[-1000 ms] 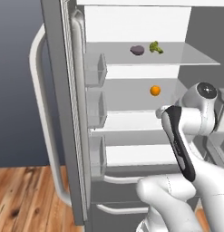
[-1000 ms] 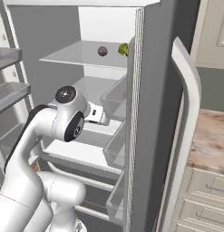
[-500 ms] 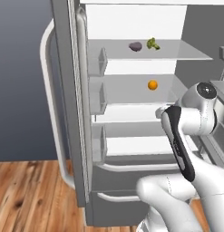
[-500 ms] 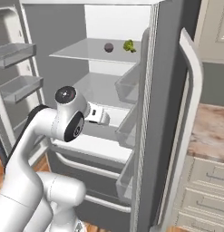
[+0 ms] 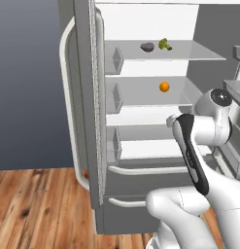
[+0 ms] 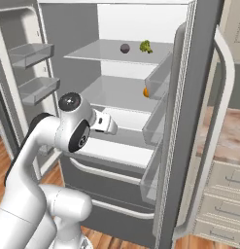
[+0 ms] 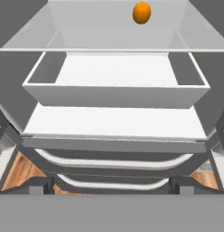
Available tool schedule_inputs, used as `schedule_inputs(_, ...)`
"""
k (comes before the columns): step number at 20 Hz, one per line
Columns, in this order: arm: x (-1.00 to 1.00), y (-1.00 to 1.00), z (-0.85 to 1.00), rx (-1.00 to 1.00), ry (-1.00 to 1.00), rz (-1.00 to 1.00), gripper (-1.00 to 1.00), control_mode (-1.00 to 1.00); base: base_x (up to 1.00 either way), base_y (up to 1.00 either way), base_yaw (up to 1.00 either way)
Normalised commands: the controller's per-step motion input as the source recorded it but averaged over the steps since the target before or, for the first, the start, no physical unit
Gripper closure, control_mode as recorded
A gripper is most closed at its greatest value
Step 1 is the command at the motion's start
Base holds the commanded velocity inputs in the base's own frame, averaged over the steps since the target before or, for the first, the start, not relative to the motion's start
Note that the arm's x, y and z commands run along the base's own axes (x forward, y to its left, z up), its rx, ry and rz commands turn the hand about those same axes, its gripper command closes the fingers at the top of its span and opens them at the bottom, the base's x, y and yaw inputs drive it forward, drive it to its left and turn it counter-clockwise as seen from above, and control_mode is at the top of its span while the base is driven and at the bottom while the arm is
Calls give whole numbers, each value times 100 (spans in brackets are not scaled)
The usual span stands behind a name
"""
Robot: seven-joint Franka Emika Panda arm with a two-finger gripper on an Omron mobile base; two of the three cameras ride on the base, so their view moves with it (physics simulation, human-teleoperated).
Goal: Place the eggplant in the correct fridge rack based on whether it is a fruit or vegetable. Finally, close the fridge door.
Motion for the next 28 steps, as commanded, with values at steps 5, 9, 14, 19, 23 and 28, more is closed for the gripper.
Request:
schedule_inputs(5,0,0,0,0,0,0,-100,100,-39,18,-6)
schedule_inputs(9,0,0,0,0,0,0,-100,100,-45,12,-5)
schedule_inputs(14,0,0,0,0,0,0,-100,100,-40,13,-5)
schedule_inputs(19,0,0,0,0,0,0,-100,100,-27,10,-5)
schedule_inputs(23,-10,1,0,0,3,0,-100,-100,-6,1,-1)
schedule_inputs(28,-2,0,0,0,5,0,-100,-100,0,0,0)
